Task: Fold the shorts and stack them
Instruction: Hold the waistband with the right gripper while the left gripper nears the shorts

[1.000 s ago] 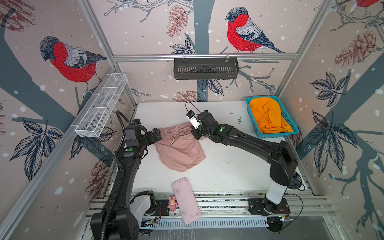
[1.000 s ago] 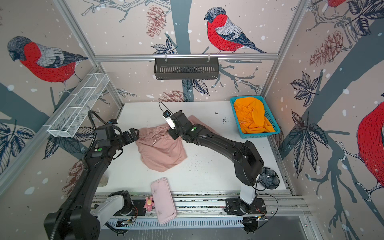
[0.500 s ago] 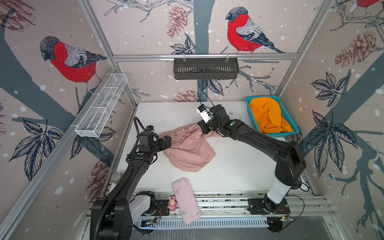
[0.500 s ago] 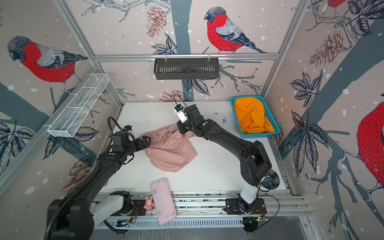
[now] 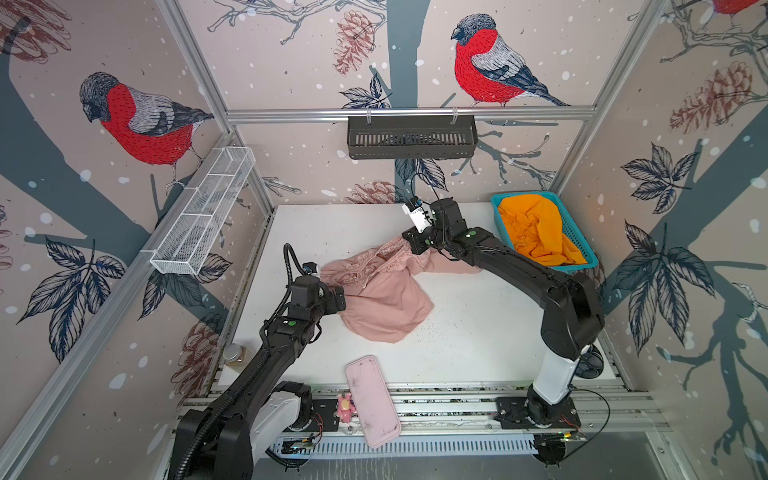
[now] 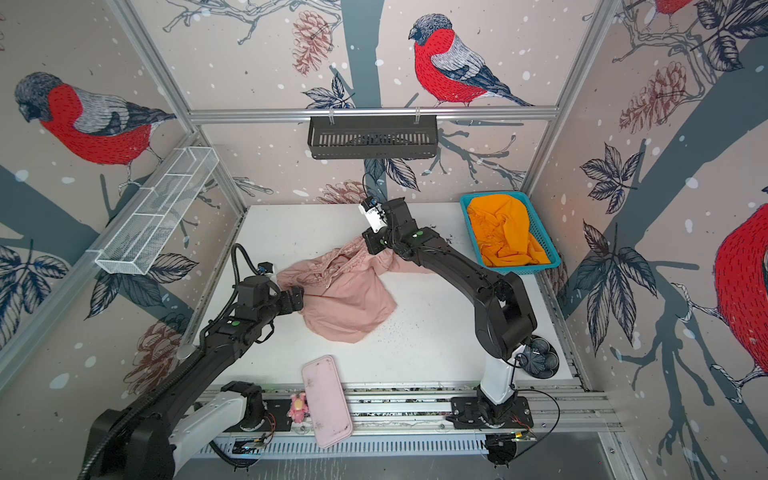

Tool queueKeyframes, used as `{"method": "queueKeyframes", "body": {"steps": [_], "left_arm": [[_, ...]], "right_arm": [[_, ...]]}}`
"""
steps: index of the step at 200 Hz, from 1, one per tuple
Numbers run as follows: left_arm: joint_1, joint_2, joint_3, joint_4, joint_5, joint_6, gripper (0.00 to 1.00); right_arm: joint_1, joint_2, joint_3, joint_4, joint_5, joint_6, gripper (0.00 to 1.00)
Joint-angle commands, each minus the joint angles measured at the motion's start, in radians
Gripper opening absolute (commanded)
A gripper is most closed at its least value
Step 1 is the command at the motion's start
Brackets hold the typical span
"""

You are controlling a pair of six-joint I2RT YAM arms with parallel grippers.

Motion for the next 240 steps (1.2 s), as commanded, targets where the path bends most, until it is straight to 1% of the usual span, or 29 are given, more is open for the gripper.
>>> {"method": "queueKeyframes", "body": {"steps": [1, 18, 56, 76, 99, 113, 141, 153, 175, 192, 206, 212, 221, 233, 240], "left_arm": [[-0.001, 0.026, 0.009, 0.097, -0.073, 0.086, 0.97], [-0.003, 0.065, 0.018, 0.109, -0.083, 0.132, 0.97], [-0.011, 0.167, 0.016, 0.143, -0.029, 0.205, 0.93], [-0.017, 0.208, 0.024, 0.160, -0.002, 0.240, 0.93], [-0.018, 0.250, 0.033, 0.189, -0.012, 0.291, 0.92], [-0.018, 0.273, 0.049, 0.198, -0.044, 0.310, 0.93], [-0.018, 0.313, 0.121, 0.142, -0.084, 0.331, 0.94], [-0.018, 0.342, 0.141, 0.146, -0.096, 0.351, 0.94], [-0.018, 0.405, 0.180, 0.158, -0.087, 0.392, 0.94], [-0.018, 0.450, 0.208, 0.146, -0.064, 0.408, 0.91], [-0.018, 0.477, 0.219, 0.140, -0.032, 0.418, 0.84], [-0.018, 0.485, 0.222, 0.143, -0.026, 0.414, 0.77], [-0.018, 0.495, 0.232, 0.137, -0.028, 0.404, 0.56], [-0.018, 0.504, 0.249, 0.123, -0.023, 0.393, 0.35], [-0.018, 0.504, 0.259, 0.115, -0.022, 0.382, 0.14]], "right_arm": [[-0.008, 0.019, 0.028, -0.005, -0.053, -0.029, 0.01], [-0.009, 0.022, 0.033, -0.002, -0.063, -0.036, 0.01], [-0.020, 0.034, 0.048, -0.004, -0.082, -0.043, 0.02], [-0.023, 0.046, 0.059, -0.017, -0.096, -0.056, 0.02], [-0.026, 0.045, 0.055, -0.016, -0.097, -0.059, 0.02], [-0.026, 0.041, 0.049, -0.012, -0.112, -0.064, 0.02], [-0.026, 0.045, 0.037, -0.011, -0.124, -0.077, 0.02], [-0.026, 0.045, 0.031, -0.003, -0.126, -0.076, 0.02], [-0.026, 0.049, 0.030, 0.003, -0.146, -0.074, 0.02], [-0.026, 0.048, 0.033, 0.000, -0.150, -0.077, 0.03], [-0.026, 0.043, 0.036, -0.004, -0.145, -0.082, 0.03], [-0.026, 0.042, 0.037, -0.006, -0.141, -0.085, 0.03], [-0.026, 0.042, 0.040, -0.012, -0.134, -0.092, 0.03], [-0.026, 0.042, 0.045, -0.024, -0.113, -0.100, 0.02], [-0.026, 0.042, 0.045, -0.031, -0.097, -0.106, 0.02]]}}
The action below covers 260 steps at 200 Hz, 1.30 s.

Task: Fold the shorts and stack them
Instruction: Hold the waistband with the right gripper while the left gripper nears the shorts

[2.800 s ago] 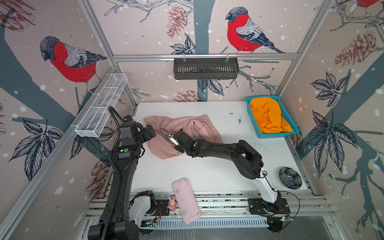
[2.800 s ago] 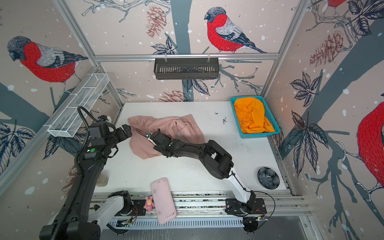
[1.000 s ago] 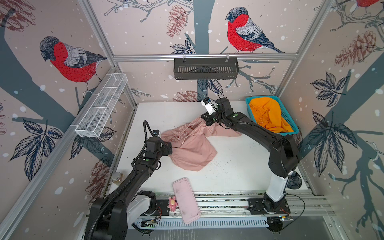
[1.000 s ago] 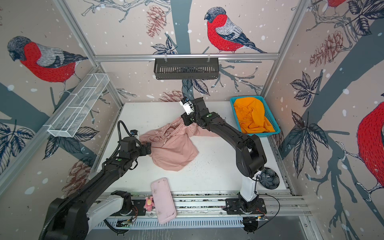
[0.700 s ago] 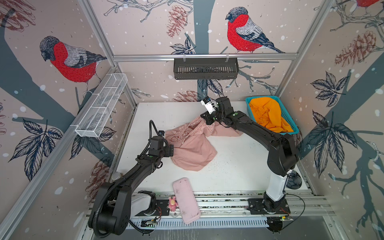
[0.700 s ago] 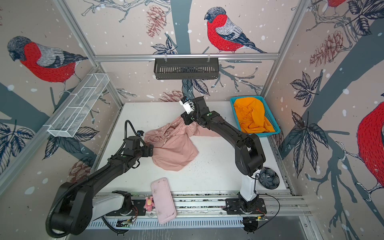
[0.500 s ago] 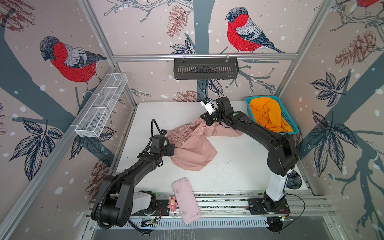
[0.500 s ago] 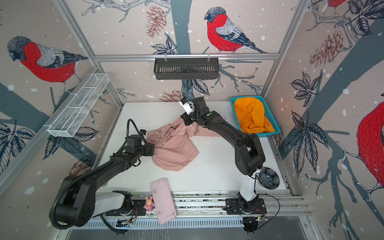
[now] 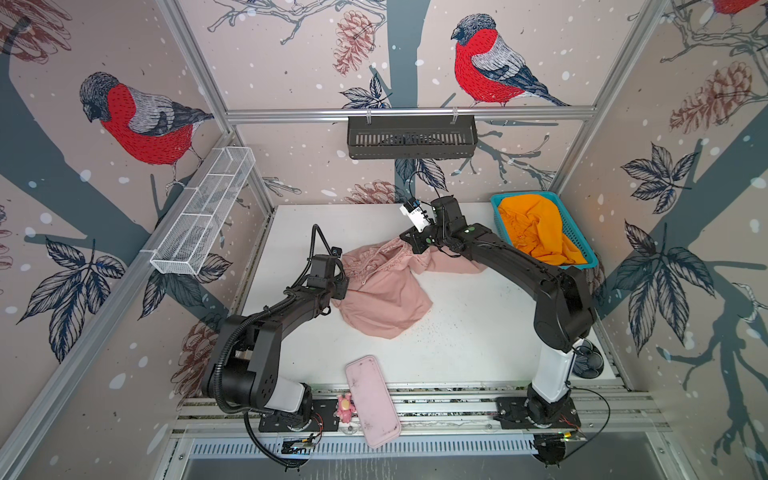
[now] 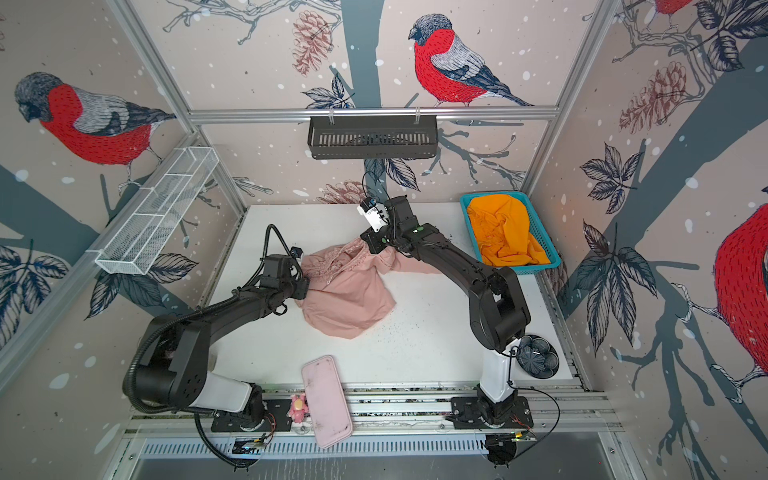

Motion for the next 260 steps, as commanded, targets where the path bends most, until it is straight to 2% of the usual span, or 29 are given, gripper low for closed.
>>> {"method": "queueKeyframes", "body": {"steps": [1, 7, 36, 76, 116, 123, 130, 133, 137, 142, 158, 174, 191, 244, 260], "left_arm": [[-0.001, 0.008, 0.032, -0.008, 0.021, -0.009, 0.11], [-0.001, 0.007, 0.040, -0.013, 0.022, -0.019, 0.00], [-0.001, -0.040, 0.066, -0.025, 0.040, -0.057, 0.00], [-0.001, -0.122, 0.164, -0.140, 0.077, -0.094, 0.00], [-0.001, -0.190, 0.214, -0.161, 0.123, -0.075, 0.00], [-0.001, -0.186, 0.215, -0.164, 0.120, -0.068, 0.17], [-0.001, -0.180, 0.211, -0.166, 0.134, -0.051, 0.59], [-0.001, -0.177, 0.209, -0.167, 0.152, -0.041, 0.72], [-0.001, -0.172, 0.206, -0.170, 0.179, -0.028, 0.80], [-0.003, -0.165, 0.202, -0.175, 0.212, -0.012, 0.84], [-0.041, -0.141, 0.186, -0.178, 0.236, 0.052, 0.90], [-0.081, -0.117, 0.159, -0.165, 0.215, 0.130, 0.90], [-0.085, -0.080, 0.128, -0.141, 0.224, 0.181, 0.90], [-0.090, 0.080, 0.180, -0.172, 0.226, 0.215, 0.88], [-0.109, 0.119, 0.198, -0.152, 0.197, 0.228, 0.87]], "right_arm": [[-0.001, -0.006, 0.012, -0.010, 0.035, -0.028, 0.02], [-0.001, -0.006, 0.012, -0.016, 0.052, -0.034, 0.02], [-0.001, -0.019, -0.003, -0.036, 0.127, -0.056, 0.02], [-0.006, -0.081, -0.034, -0.032, 0.285, -0.080, 0.02], [-0.030, -0.134, -0.040, -0.018, 0.255, -0.076, 0.02], [-0.031, -0.137, -0.046, -0.015, 0.241, -0.073, 0.02], [-0.030, -0.139, -0.056, -0.010, 0.223, -0.069, 0.02], [-0.030, -0.140, -0.060, -0.007, 0.215, -0.067, 0.02], [-0.030, -0.141, -0.067, -0.003, 0.206, -0.065, 0.02], [-0.030, -0.141, -0.075, 0.003, 0.197, -0.063, 0.02], [-0.030, -0.136, -0.091, 0.015, 0.179, -0.057, 0.02], [-0.030, -0.130, -0.094, 0.022, 0.165, -0.057, 0.02], [-0.030, -0.121, -0.090, 0.021, 0.148, -0.059, 0.02], [-0.030, -0.115, -0.079, 0.011, 0.139, -0.065, 0.03], [-0.030, -0.118, -0.083, 0.011, 0.136, -0.064, 0.03]]}}
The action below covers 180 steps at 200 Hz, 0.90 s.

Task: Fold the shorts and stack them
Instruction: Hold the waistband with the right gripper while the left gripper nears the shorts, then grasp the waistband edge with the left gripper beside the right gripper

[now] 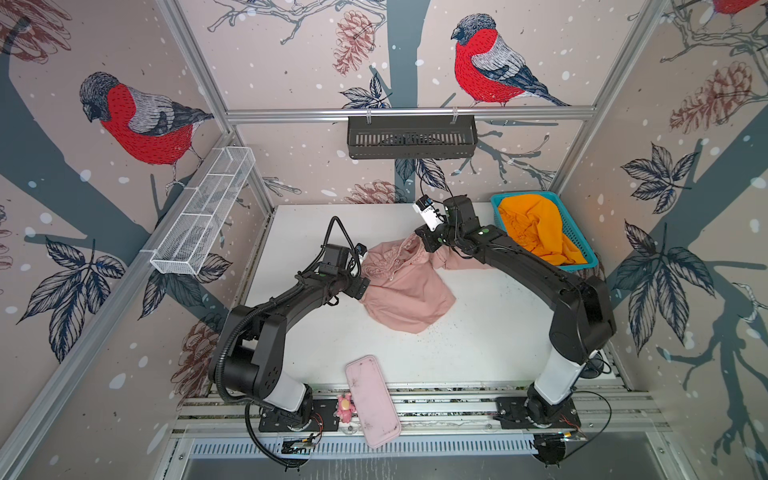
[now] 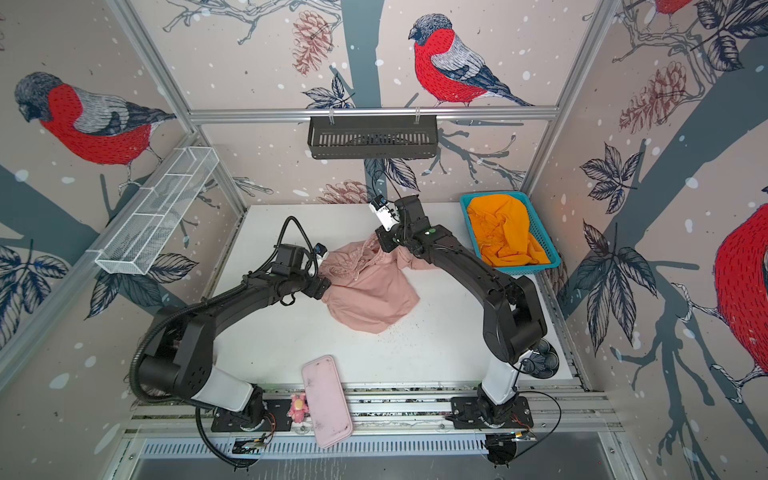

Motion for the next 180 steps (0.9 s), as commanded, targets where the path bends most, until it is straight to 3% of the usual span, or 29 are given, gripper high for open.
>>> {"method": "queueKeyframes", "body": {"steps": [1, 67, 109, 132, 180], "left_arm": [[-0.021, 0.045, 0.027, 0.021, -0.014, 0.049, 0.87], [-0.060, 0.159, 0.123, 0.046, -0.172, 0.099, 0.85], [-0.072, 0.174, 0.171, 0.041, -0.191, 0.123, 0.85], [-0.104, 0.179, 0.213, -0.030, -0.285, 0.135, 0.84], [-0.106, 0.226, 0.246, -0.048, -0.298, 0.147, 0.84]], "right_arm": [[0.000, -0.002, 0.002, 0.025, -0.019, 0.009, 0.03], [0.000, -0.007, -0.017, 0.021, -0.019, 0.007, 0.04], [-0.001, -0.003, -0.025, 0.022, -0.020, 0.007, 0.04], [0.000, -0.001, -0.029, 0.022, -0.024, 0.007, 0.05], [0.000, 0.005, -0.029, 0.029, -0.035, 0.010, 0.06]]}}
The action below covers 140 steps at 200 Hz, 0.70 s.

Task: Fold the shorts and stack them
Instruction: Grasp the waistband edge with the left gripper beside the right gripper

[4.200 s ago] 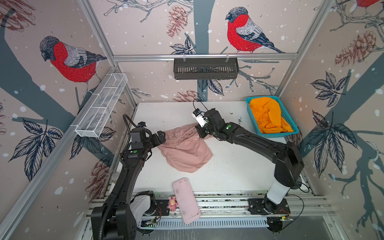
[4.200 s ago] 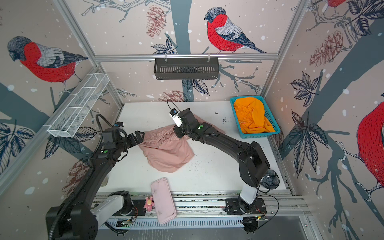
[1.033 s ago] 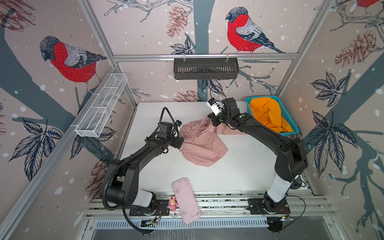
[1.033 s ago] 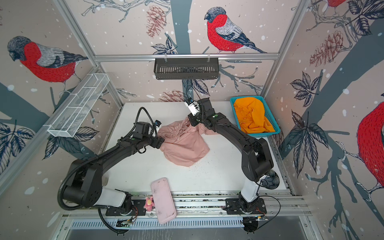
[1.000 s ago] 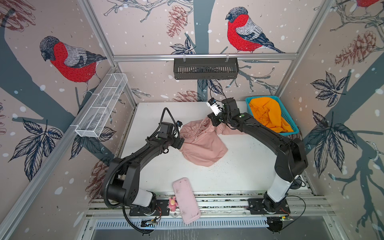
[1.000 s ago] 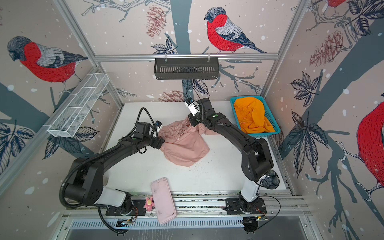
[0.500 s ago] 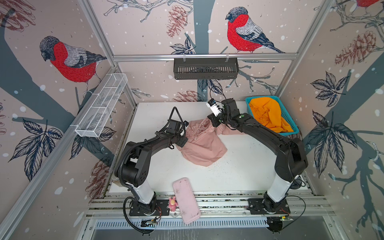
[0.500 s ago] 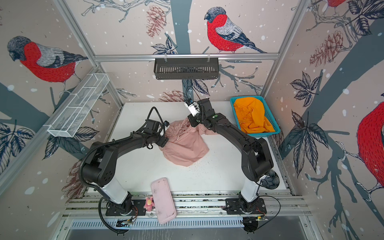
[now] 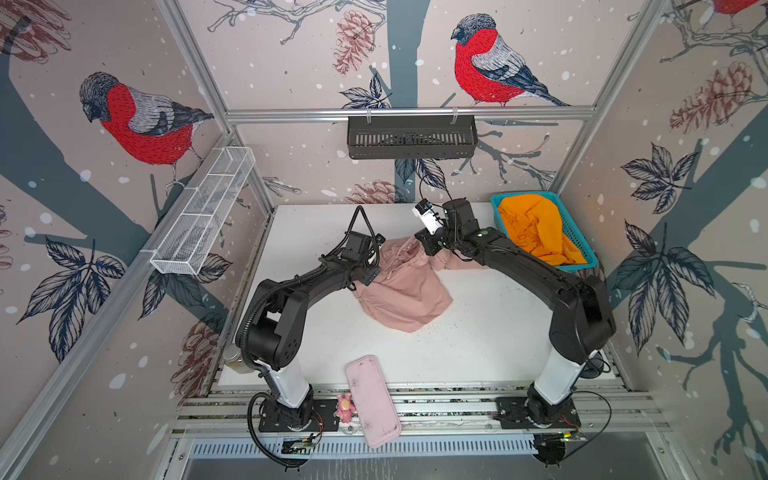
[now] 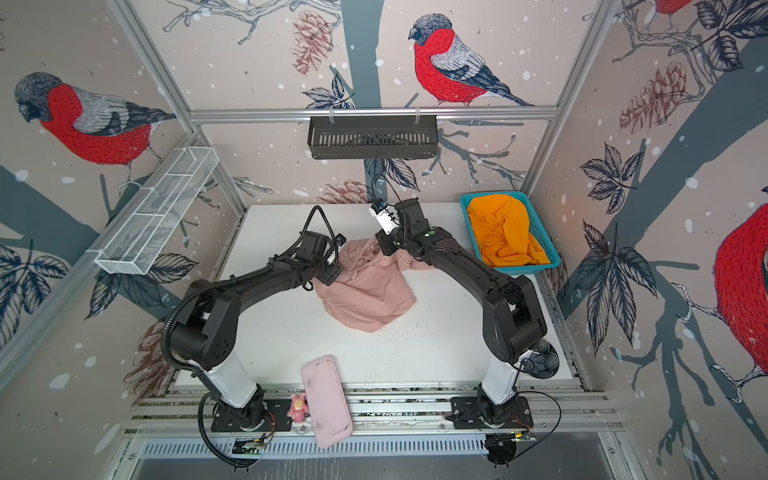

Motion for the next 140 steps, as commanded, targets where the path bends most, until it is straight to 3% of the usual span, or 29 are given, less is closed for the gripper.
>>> {"method": "queueKeyframes", "body": {"steps": [1, 28, 44, 81, 140], "left_arm": [[-0.001, 0.032, 0.024, -0.034, -0.030, 0.031, 0.84], [-0.005, 0.068, 0.058, -0.047, -0.025, 0.033, 0.80], [-0.007, 0.081, 0.076, -0.048, -0.005, 0.027, 0.68], [-0.007, 0.095, 0.097, -0.041, -0.017, -0.015, 0.00], [-0.007, -0.042, 0.099, -0.011, 0.071, -0.157, 0.00]], "right_arm": [[0.001, 0.003, -0.001, 0.028, -0.015, 0.010, 0.06], [0.001, 0.006, -0.007, 0.022, -0.008, 0.007, 0.06], [0.001, 0.006, -0.009, 0.018, 0.012, 0.002, 0.06], [-0.002, -0.011, -0.021, 0.017, 0.062, -0.009, 0.05], [-0.023, -0.046, -0.018, 0.013, 0.158, -0.022, 0.03]]}}
